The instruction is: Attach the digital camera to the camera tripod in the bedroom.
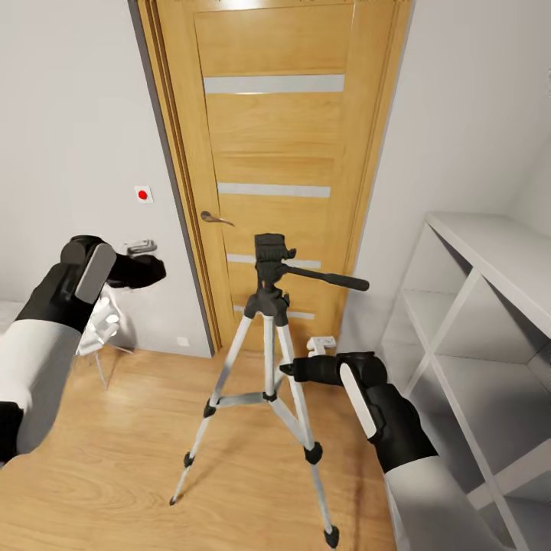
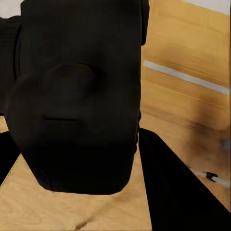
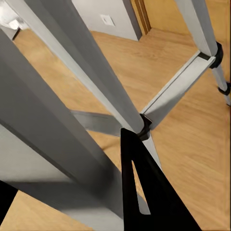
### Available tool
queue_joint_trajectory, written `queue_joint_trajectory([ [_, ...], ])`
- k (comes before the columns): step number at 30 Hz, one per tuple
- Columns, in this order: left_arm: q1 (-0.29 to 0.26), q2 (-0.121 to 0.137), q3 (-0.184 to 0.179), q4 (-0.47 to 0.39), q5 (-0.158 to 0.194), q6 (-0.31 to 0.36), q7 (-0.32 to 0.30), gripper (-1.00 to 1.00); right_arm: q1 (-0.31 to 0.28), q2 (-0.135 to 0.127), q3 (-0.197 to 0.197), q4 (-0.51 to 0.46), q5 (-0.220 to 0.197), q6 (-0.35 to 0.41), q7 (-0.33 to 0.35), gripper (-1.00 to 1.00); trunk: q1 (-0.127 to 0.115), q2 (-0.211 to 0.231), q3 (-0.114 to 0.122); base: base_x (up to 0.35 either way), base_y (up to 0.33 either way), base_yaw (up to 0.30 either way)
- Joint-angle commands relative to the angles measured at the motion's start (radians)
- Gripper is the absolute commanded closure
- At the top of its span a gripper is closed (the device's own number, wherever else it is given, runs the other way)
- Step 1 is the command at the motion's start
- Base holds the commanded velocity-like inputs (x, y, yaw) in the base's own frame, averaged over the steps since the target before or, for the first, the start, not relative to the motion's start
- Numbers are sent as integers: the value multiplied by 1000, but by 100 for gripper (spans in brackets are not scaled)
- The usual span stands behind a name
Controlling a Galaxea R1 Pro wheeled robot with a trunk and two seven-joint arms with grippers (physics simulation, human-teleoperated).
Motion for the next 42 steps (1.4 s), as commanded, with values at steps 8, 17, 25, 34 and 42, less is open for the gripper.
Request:
queue_joint_trajectory([
  [8,-153,-46,-4,48,3,2,68,100,-1,0,0,3,-31,9,-3,100,1,-2,-2,0,0,0],
  [17,-453,-281,-4,363,6,-7,78,100,-1,2,0,5,-27,8,-6,100,1,-2,-2,0,0,0],
  [25,-652,-366,0,437,6,-5,74,100,-1,7,0,8,14,5,-6,100,1,-2,-2,0,0,0],
  [34,-672,-387,-7,355,5,-8,51,100,-1,5,0,11,23,8,-5,100,1,-2,-2,0,0,0],
  [42,-672,-364,-14,361,-1,-8,-123,100,-1,6,0,11,22,8,-5,100,1,-2,-2,0,0,0],
])
